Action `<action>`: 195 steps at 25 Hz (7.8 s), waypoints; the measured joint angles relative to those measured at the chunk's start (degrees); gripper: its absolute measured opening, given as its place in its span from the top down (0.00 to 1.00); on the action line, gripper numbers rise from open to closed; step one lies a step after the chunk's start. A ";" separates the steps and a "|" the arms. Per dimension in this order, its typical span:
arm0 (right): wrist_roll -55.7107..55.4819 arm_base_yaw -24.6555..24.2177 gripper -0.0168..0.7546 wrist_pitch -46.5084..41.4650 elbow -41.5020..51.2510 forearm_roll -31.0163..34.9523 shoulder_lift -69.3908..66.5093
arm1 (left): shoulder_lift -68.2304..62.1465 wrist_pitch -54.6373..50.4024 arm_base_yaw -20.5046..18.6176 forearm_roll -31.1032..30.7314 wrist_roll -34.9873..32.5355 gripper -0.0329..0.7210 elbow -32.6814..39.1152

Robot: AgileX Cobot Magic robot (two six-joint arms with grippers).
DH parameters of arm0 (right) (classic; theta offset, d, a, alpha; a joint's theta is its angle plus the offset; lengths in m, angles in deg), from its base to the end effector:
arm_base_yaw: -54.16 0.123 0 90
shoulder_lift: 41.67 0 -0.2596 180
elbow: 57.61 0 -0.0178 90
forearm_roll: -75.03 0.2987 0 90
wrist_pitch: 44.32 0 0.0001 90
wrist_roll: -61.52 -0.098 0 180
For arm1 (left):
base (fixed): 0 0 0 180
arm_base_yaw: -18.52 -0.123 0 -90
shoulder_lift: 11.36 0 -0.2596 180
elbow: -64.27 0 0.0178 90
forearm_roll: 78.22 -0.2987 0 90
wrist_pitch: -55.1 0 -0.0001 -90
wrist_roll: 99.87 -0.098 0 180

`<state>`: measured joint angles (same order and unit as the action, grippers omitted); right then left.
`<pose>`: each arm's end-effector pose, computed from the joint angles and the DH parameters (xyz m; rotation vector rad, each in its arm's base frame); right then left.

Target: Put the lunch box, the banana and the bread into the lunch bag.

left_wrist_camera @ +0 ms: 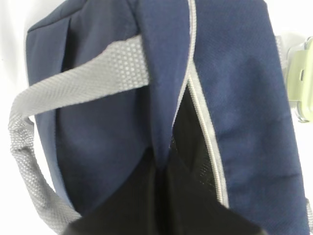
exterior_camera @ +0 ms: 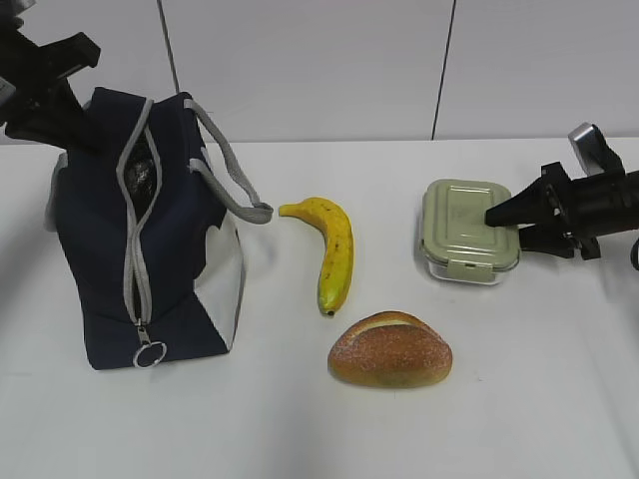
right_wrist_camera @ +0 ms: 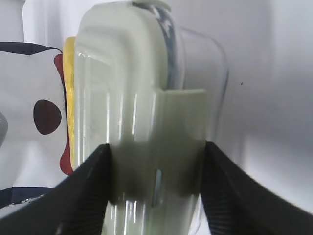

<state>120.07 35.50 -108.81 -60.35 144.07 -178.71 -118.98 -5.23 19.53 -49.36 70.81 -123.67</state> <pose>0.4284 -0.0574 0.0520 0.0776 2.4653 1.2601 0.4104 -0.0484 0.2560 0.0065 2.6987 -0.6253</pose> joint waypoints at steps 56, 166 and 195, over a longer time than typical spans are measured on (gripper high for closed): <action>-36.82 33.57 0.47 -5.69 -27.04 -9.84 13.41 | -0.11 1.59 0.00 12.29 -1.62 0.96 0.00; -59.64 38.47 0.22 6.07 -28.91 -51.75 -3.15 | -1.32 0.59 0.00 11.01 -3.67 0.96 -0.05; -62.09 34.97 0.56 -5.67 -45.78 -66.64 -4.47 | -1.32 0.64 0.00 10.64 -3.72 0.96 -0.05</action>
<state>57.97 70.47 -114.49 -106.13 77.43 -183.18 -120.30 -4.59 19.53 -38.72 67.09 -123.72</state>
